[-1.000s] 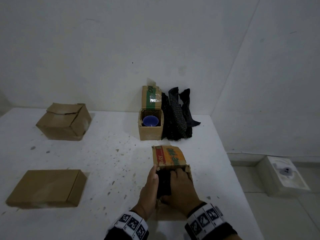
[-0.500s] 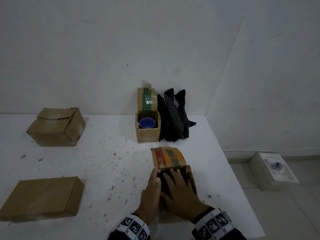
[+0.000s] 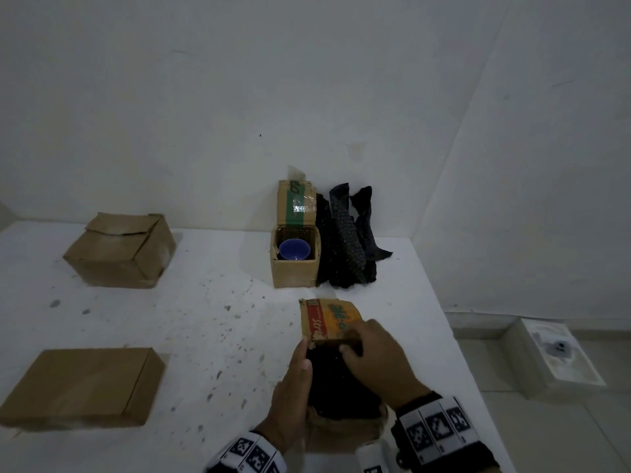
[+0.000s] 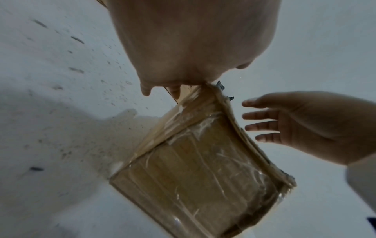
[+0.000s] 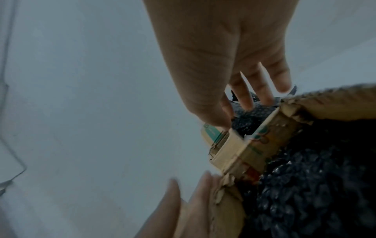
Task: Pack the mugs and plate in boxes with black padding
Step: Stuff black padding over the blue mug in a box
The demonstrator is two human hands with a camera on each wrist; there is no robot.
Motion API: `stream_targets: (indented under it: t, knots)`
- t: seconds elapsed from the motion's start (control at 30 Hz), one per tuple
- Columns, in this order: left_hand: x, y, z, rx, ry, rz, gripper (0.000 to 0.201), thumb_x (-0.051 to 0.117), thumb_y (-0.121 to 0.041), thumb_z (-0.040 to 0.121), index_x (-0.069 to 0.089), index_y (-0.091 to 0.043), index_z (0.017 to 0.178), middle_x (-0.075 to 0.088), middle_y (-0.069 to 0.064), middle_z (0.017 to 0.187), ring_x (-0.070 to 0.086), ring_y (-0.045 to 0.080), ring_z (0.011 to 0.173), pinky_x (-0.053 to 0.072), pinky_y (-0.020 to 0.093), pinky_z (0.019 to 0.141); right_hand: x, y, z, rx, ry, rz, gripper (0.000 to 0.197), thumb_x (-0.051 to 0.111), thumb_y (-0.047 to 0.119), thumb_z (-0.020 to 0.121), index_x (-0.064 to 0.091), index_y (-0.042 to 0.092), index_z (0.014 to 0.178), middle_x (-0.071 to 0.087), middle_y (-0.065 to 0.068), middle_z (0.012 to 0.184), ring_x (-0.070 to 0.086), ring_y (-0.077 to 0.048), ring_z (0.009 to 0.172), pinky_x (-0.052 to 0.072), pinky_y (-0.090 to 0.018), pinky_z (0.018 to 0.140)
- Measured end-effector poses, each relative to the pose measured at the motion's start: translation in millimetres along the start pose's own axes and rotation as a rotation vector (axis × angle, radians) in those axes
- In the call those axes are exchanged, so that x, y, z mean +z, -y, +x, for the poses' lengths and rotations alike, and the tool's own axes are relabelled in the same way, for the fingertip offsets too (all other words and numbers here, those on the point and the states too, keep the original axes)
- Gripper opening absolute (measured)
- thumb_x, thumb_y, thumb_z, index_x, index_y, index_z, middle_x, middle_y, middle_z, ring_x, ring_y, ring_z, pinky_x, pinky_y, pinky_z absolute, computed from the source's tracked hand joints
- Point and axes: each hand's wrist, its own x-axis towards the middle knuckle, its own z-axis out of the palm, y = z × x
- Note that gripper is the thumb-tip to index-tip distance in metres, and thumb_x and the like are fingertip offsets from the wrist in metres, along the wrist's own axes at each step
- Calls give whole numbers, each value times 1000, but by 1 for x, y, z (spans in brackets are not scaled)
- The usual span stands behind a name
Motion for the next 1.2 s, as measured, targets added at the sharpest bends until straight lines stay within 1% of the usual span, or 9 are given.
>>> stream_targets:
  t: [0.13,0.23,0.33,0.43,0.53,0.7,0.87,1.03,1.2]
  knots:
    - [4,-16,-3,-21,-12,-111,88,34,-90,63,25,-46,139,29,-18,149,32,-5,133,34,29,111,-7,-20,28,237,49,256,55,59,25,87,33,16,135,49,-11,119,50,-25,111,41,-30,84]
    - [8,-38,-9,-29,-26,-156,66,33,-70,83,31,-31,137,40,-22,134,47,-20,110,40,1,85,-10,-26,36,305,158,605,67,59,17,90,20,15,144,57,-3,100,56,-16,87,45,-23,67]
    - [6,-41,-13,-72,-118,-131,49,12,-45,97,22,-31,143,29,-18,144,31,-4,127,23,13,103,-15,-31,35,267,126,722,67,56,13,93,16,15,147,56,-6,108,55,-12,80,44,-15,55]
    - [3,-37,-16,-95,-234,-143,55,12,-60,85,21,-45,137,27,-17,149,26,6,134,18,38,114,-21,-37,27,218,97,802,57,54,12,94,26,17,144,58,-10,117,56,-8,83,46,-14,56]
    - [4,-36,-18,-122,-253,-250,61,10,-64,85,27,-42,140,40,-17,141,36,7,128,24,38,108,-26,-50,14,65,65,821,26,54,8,94,56,18,118,66,-5,106,61,-17,93,45,-6,63]
    - [10,-45,-25,-141,-233,-280,53,12,-56,94,50,-38,126,52,-15,129,42,10,127,31,33,103,-12,-82,-8,-236,79,658,32,59,2,89,71,31,97,68,17,106,59,2,105,44,-13,92]
    - [14,-43,-32,-56,-205,91,40,51,-31,93,49,-28,133,35,-17,141,32,2,129,27,23,106,12,-105,-23,-375,68,392,44,47,28,81,55,67,99,44,47,123,32,20,124,22,-1,101]
    - [12,-18,-43,0,-127,451,59,59,-24,90,32,-29,142,17,-20,145,19,3,138,26,29,115,16,-96,-32,-426,21,111,30,39,50,72,64,48,88,48,27,126,30,-9,134,9,-36,114]
    - [10,-12,-45,31,-143,513,58,57,-30,90,30,-32,142,15,-13,154,19,3,138,25,29,115,30,-64,-34,-564,-61,-260,43,52,70,65,59,31,84,64,3,108,60,-24,110,24,-47,101]
